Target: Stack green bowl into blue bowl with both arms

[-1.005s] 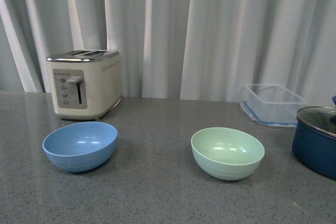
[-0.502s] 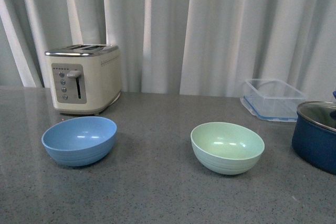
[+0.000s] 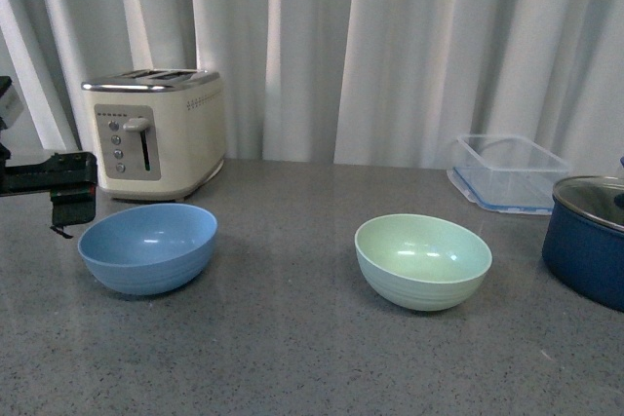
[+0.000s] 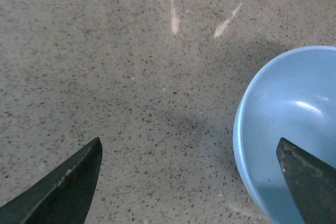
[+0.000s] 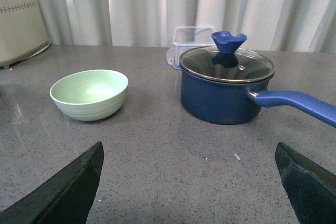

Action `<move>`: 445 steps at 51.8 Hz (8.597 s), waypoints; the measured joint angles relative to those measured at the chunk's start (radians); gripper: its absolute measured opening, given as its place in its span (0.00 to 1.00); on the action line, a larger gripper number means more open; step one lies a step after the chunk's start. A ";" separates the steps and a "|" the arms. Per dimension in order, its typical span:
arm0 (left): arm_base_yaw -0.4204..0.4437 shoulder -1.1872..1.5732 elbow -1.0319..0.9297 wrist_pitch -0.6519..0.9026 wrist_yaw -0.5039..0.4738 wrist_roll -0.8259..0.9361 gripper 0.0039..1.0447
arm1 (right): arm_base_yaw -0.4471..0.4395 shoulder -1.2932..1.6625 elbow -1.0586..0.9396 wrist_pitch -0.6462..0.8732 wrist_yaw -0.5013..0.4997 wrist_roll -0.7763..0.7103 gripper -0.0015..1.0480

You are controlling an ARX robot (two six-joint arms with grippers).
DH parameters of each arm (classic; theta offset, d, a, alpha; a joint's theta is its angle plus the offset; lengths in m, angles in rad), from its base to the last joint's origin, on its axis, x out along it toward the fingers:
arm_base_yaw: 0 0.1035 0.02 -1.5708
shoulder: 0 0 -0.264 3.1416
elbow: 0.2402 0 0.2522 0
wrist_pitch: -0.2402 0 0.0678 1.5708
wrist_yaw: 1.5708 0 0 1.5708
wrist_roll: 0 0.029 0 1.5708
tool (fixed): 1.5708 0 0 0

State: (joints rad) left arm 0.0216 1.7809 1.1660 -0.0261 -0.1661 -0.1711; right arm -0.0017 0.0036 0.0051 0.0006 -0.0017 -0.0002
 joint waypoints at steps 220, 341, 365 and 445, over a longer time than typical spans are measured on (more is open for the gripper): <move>-0.093 -0.507 -1.003 1.126 0.099 0.163 0.03 | 0.000 0.000 0.000 0.000 0.000 0.000 0.90; -0.024 -1.776 -1.145 0.027 0.163 0.164 0.03 | 0.000 0.000 0.000 0.000 0.000 0.000 0.90; -0.024 -1.778 -1.145 0.027 0.164 0.164 0.77 | 0.080 0.497 0.297 -0.502 0.093 0.034 0.90; -0.024 -1.777 -1.145 0.027 0.164 0.166 0.94 | 0.157 1.921 1.376 -0.298 -0.008 0.257 0.90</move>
State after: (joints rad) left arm -0.0021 0.0036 0.0212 0.0006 -0.0025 -0.0051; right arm 0.1555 1.9251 1.3815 -0.2970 -0.0093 0.2573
